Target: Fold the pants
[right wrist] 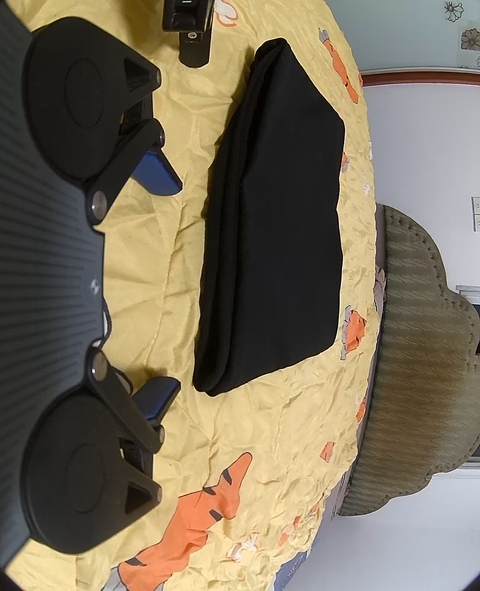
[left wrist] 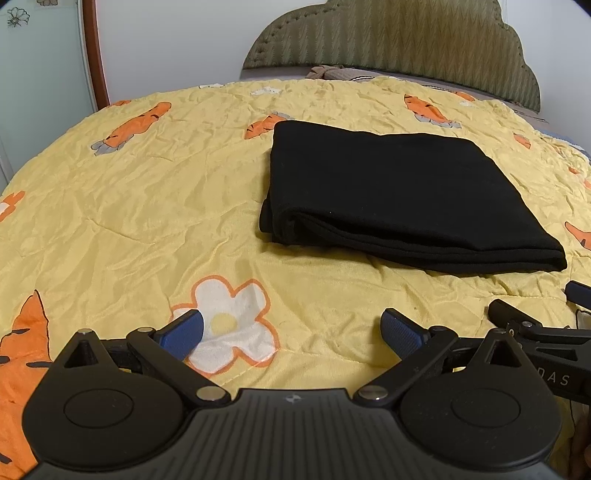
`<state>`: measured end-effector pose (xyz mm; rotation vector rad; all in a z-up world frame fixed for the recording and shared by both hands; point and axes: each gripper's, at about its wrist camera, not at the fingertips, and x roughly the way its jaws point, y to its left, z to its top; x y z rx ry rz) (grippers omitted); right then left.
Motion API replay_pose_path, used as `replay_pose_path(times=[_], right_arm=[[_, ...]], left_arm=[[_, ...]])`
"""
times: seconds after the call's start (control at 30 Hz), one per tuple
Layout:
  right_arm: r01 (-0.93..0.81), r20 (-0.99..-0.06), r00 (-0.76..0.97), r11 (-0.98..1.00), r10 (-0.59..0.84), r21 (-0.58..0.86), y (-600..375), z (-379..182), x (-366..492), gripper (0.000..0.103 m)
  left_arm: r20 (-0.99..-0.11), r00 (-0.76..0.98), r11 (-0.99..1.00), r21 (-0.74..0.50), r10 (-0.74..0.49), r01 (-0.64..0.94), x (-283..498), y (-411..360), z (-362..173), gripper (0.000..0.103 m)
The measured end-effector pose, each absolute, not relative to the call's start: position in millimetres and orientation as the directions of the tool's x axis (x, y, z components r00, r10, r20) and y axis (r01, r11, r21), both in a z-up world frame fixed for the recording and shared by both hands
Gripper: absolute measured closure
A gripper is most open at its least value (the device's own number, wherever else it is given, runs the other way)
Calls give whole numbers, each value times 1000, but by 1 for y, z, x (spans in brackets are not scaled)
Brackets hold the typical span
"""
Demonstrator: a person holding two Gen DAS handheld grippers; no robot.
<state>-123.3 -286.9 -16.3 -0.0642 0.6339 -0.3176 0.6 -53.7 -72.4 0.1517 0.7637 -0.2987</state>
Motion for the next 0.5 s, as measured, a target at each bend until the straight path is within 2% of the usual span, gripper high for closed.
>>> replay_pose_path(times=[0.5], right_arm=[[275,-583,753,951,-305,-141,-288,-18,-122,0]], left_arm=[[-703,679,946,25,-212,322,2,-55,-76,0]])
